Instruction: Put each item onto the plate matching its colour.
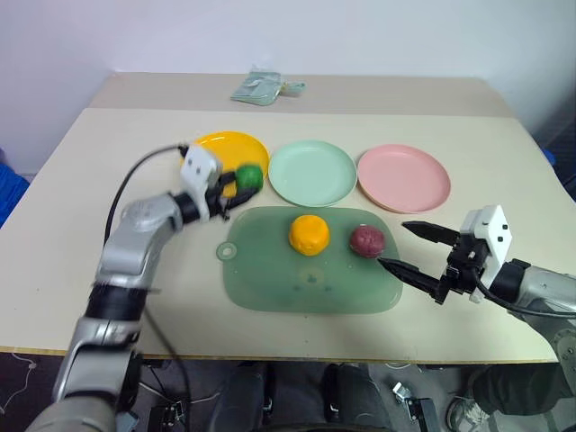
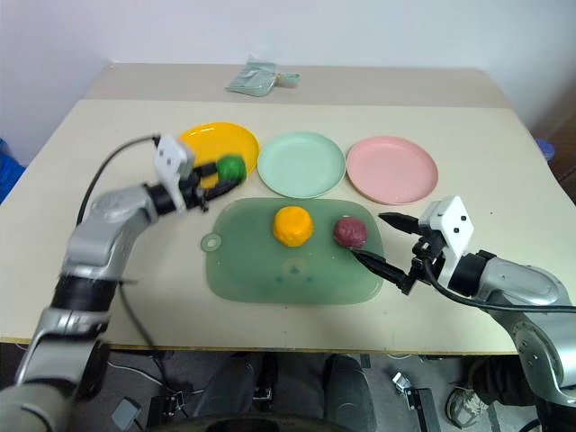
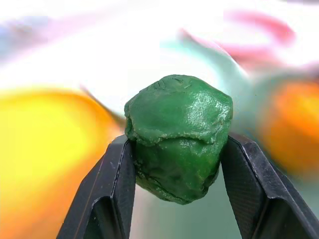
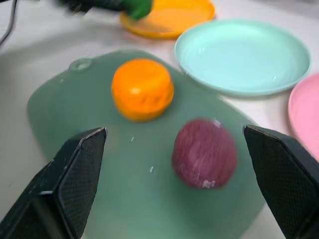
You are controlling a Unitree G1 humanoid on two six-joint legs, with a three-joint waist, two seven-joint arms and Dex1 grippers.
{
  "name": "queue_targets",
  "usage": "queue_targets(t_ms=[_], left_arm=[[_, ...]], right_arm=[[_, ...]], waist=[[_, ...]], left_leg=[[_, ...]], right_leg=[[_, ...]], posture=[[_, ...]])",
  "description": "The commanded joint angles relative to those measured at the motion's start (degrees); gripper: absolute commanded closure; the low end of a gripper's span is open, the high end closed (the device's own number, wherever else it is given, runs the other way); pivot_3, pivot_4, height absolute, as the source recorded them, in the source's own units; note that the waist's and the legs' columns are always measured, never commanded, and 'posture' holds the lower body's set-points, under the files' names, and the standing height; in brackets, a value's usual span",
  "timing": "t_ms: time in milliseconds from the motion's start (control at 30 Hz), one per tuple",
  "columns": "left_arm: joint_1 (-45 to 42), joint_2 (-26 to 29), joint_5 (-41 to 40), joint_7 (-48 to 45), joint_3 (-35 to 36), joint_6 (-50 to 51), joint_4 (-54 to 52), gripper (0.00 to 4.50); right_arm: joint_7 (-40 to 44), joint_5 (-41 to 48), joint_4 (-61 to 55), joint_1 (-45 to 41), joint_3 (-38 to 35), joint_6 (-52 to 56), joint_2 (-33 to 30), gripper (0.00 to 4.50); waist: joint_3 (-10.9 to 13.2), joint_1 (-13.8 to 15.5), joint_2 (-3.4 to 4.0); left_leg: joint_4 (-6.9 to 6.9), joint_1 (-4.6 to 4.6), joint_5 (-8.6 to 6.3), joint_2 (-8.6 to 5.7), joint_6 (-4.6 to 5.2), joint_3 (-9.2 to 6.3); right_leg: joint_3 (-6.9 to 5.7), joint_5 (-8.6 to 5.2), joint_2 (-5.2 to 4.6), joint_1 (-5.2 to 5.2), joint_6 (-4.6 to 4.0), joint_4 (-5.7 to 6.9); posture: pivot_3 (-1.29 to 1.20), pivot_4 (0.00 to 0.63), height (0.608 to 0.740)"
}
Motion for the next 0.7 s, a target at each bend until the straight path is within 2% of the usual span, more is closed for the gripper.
queue_targets(t_ms=[33,133,200,300,367,500,600,700], left_arm=[[-9.28,-5.80,5.06,1.39,-4.10,-4.84,14.02,2.22],[-17.73,-10.65,9.42,0.32,-6.97,-9.66,29.49,2.22],[-21.21,-12.57,10.18,-0.64,-6.95,-11.79,36.23,2.22],[-24.65,-14.57,9.95,-1.67,-5.50,-14.05,42.14,1.19],[-25.30,-14.73,9.15,-1.40,-3.85,-15.33,42.89,0.13],[-22.57,-12.43,6.74,-3.76,-0.87,-13.74,37.13,0.02],[-16.18,-9.56,2.95,-10.84,-0.20,-11.35,24.28,0.02],[-6.92,-4.34,-3.66,-22.98,-2.96,-4.00,6.02,0.02]], right_arm=[[-0.57,-0.66,0.90,-1.83,0.84,-1.53,0.85,0.00],[-0.85,-1.45,1.25,-2.52,1.83,-2.20,1.28,0.00],[-1.11,-1.81,1.17,-2.43,1.93,-2.55,1.53,0.00],[-1.81,-1.73,0.14,-0.97,0.92,-2.84,2.00,0.00],[-2.34,-1.66,-0.88,0.48,0.43,-3.02,2.39,0.00],[-3.20,-1.65,-2.22,2.46,0.25,-3.27,3.01,0.00],[-3.20,-1.71,-2.33,2.99,0.07,-3.47,3.09,0.00],[-2.62,-1.95,-1.13,2.42,0.11,-3.71,2.69,0.00]], waist=[[-0.01,0.07,-0.02],[0.01,-0.09,-0.05],[0.04,-0.31,-0.10],[0.10,-0.70,-0.20],[0.10,-0.64,-0.20],[0.10,-0.54,-0.20],[0.09,-0.76,-0.18],[0.09,-1.18,-0.16]], left_leg=[[0.01,0.01,-0.02,-0.02,0.04,-0.01],[0.02,0.00,-0.06,-0.09,0.15,0.05],[0.01,-0.02,-0.09,-0.09,0.20,0.09],[-0.04,-0.05,-0.11,-0.01,0.22,0.18],[-0.04,-0.06,-0.10,0.01,0.21,0.18],[0.02,-0.06,-0.09,0.02,0.20,0.18],[0.01,-0.05,-0.09,0.03,0.18,0.17],[0.01,-0.05,-0.08,0.04,0.15,0.16]], right_leg=[[-0.01,-0.01,0.01,0.04,0.01,-0.01],[-0.05,0.00,0.03,0.11,0.05,-0.08],[-0.04,0.01,0.04,0.11,0.12,-0.08],[-0.02,-0.02,0.04,0.00,0.21,-0.07],[-0.02,-0.03,0.04,-0.04,0.22,-0.07],[0.00,-0.03,0.03,-0.04,0.22,-0.07],[0.03,-0.03,0.02,-0.06,0.22,-0.05],[0.04,-0.03,0.02,-0.06,0.21,-0.03]], posture=[[0.00,0.150,0.740],[0.00,0.150,0.740],[0.00,0.150,0.740],[0.00,0.150,0.740],[0.00,0.150,0.740],[0.00,0.150,0.740],[0.00,0.150,0.740],[0.00,0.150,0.740]])
